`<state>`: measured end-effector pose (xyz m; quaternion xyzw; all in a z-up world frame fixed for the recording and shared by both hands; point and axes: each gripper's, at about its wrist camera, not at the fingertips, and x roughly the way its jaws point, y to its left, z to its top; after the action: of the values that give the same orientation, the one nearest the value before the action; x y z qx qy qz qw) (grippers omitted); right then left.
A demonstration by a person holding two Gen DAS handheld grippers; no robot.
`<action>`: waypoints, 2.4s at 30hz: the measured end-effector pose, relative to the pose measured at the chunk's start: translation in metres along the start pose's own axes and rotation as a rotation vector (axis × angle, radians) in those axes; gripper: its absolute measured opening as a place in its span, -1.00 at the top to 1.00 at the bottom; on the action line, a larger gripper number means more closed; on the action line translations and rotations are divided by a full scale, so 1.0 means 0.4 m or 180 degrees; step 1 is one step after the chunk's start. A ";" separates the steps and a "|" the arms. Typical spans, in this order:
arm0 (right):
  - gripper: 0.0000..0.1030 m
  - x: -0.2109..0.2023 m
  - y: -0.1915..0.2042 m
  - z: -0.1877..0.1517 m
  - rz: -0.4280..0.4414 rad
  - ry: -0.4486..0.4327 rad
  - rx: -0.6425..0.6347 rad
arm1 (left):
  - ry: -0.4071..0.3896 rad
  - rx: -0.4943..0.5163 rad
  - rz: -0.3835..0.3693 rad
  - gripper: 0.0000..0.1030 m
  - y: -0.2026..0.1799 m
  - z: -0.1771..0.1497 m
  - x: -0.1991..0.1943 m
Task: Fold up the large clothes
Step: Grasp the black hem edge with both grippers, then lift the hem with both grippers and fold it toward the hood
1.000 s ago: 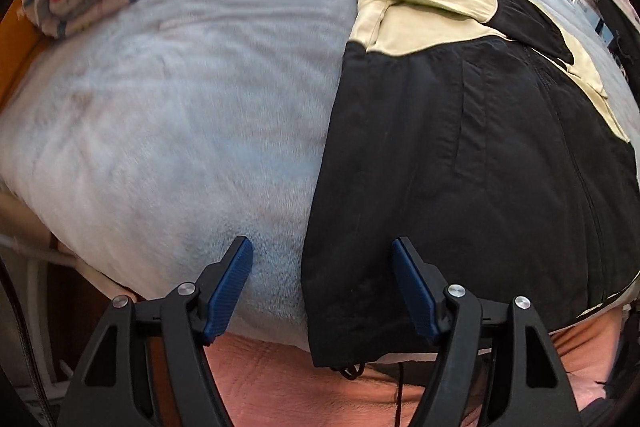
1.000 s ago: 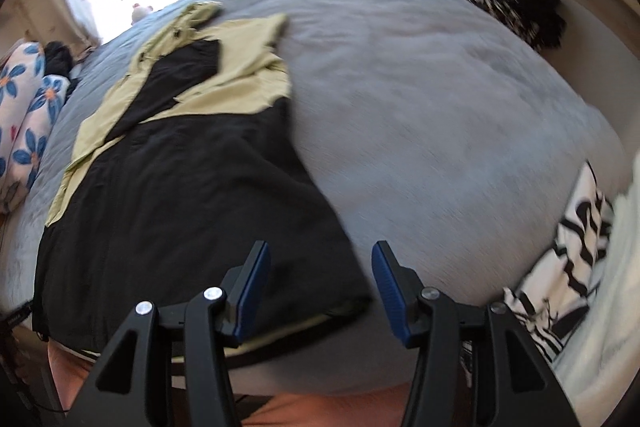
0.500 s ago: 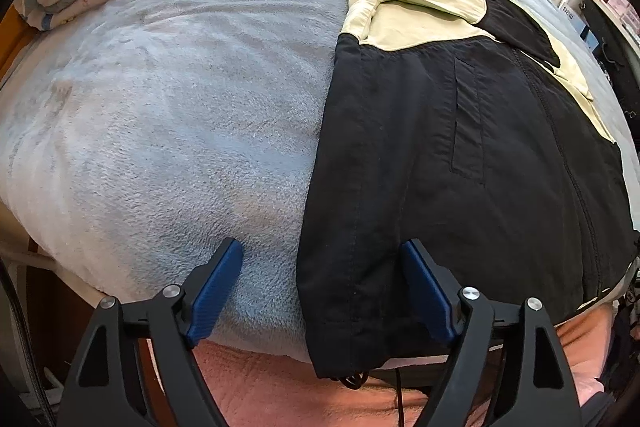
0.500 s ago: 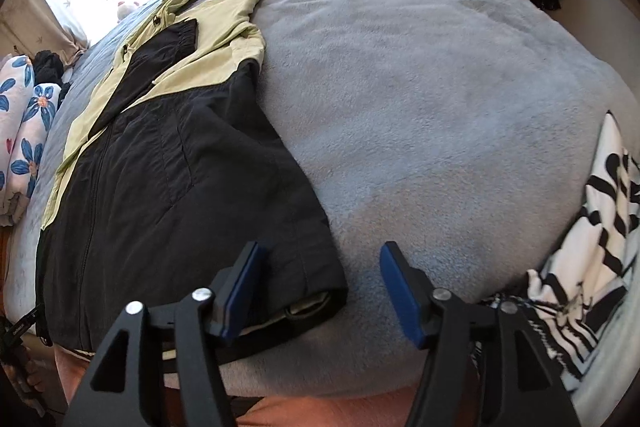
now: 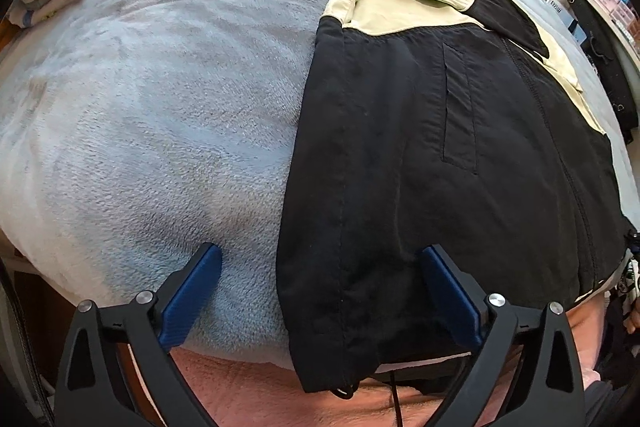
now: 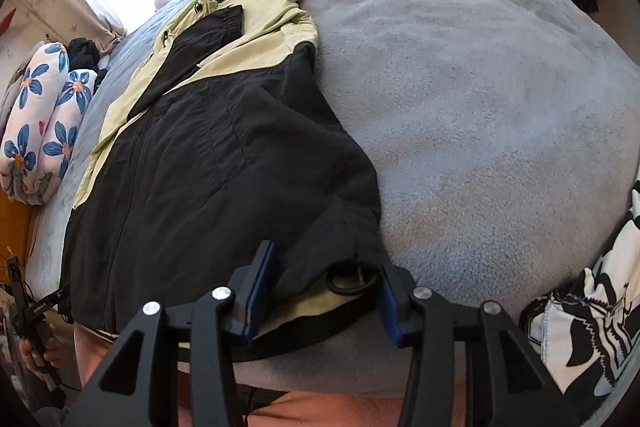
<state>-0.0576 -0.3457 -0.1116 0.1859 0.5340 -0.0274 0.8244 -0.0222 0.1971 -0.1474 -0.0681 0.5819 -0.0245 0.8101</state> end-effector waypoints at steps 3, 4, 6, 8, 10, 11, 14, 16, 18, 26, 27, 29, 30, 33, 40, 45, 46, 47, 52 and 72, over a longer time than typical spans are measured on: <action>0.12 0.011 0.003 0.000 -0.0057 0.0025 -0.0013 | -0.0016 0.0020 -0.0033 -0.93 0.003 -0.006 -0.003; 0.12 0.013 0.001 0.001 -0.0058 0.0031 0.0003 | -0.0020 0.0023 -0.0044 -0.93 0.003 -0.009 -0.003; 0.12 0.018 -0.009 0.004 -0.0028 0.0044 0.0069 | -0.0023 0.0026 -0.0074 -0.93 0.006 -0.013 -0.005; 0.12 0.024 -0.013 0.007 -0.0014 0.0046 0.0096 | -0.0023 0.0007 -0.0085 -0.93 0.005 -0.016 -0.004; 0.12 0.026 -0.009 0.005 -0.0047 0.0032 0.0063 | -0.0007 0.0000 -0.0079 -0.90 -0.001 -0.024 -0.005; 0.12 0.027 -0.004 0.004 -0.0081 0.0020 0.0030 | 0.0003 0.0017 -0.0055 -0.80 -0.005 -0.028 -0.008; 0.35 0.022 0.013 0.000 -0.0239 -0.0027 -0.0077 | 0.0010 0.0077 -0.0029 -0.19 -0.030 -0.032 -0.020; 0.53 0.017 0.023 -0.002 -0.0277 -0.0063 -0.0129 | -0.0023 0.0093 0.0001 0.38 -0.047 -0.034 -0.033; 0.56 0.011 0.040 -0.005 -0.0382 -0.0103 -0.0238 | -0.0017 0.0064 -0.0047 0.80 -0.061 -0.036 -0.043; 0.64 -0.084 0.114 -0.013 -0.0701 -0.0319 -0.0761 | -0.0291 0.0073 0.0276 0.89 -0.095 -0.031 -0.123; 0.64 -0.099 0.122 -0.016 -0.0719 -0.0329 -0.0823 | -0.0312 0.0050 0.0264 0.90 -0.091 -0.031 -0.142; 0.66 -0.127 0.132 -0.022 -0.0719 -0.0333 -0.0909 | -0.0347 0.0059 0.0266 0.91 -0.090 -0.032 -0.173; 0.68 -0.141 0.136 -0.026 -0.0709 -0.0324 -0.0939 | -0.0358 0.0075 0.0275 0.91 -0.092 -0.034 -0.190; 0.72 -0.177 0.152 -0.038 -0.0685 -0.0299 -0.1004 | -0.0341 0.0111 0.0293 0.92 -0.085 -0.044 -0.225; 0.75 -0.226 0.179 -0.074 -0.0635 -0.0207 -0.1123 | -0.0195 0.0015 0.0248 0.92 -0.043 -0.088 -0.284; 0.75 -0.230 0.162 -0.032 -0.0539 -0.0228 -0.0943 | -0.0133 -0.0092 0.0203 0.93 -0.044 -0.055 -0.271; 0.76 -0.231 0.160 -0.019 -0.0511 -0.0238 -0.0896 | -0.0121 -0.0130 0.0177 0.93 -0.043 -0.047 -0.269; 0.76 -0.233 0.159 -0.004 -0.0479 -0.0253 -0.0860 | -0.0117 -0.0184 0.0139 0.93 -0.039 -0.029 -0.269; 0.76 -0.245 0.175 0.104 -0.0326 -0.0436 -0.0782 | -0.0265 -0.0358 -0.0035 0.93 -0.037 0.097 -0.294; 0.07 0.150 0.339 0.825 -0.0375 -0.0636 -0.0554 | -0.0594 -0.0729 0.0321 -0.14 -0.076 0.929 0.016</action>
<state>0.2883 -0.3215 -0.0084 0.0784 0.4595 -0.0477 0.8834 0.3326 0.1966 -0.0325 -0.1327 0.5057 0.0892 0.8477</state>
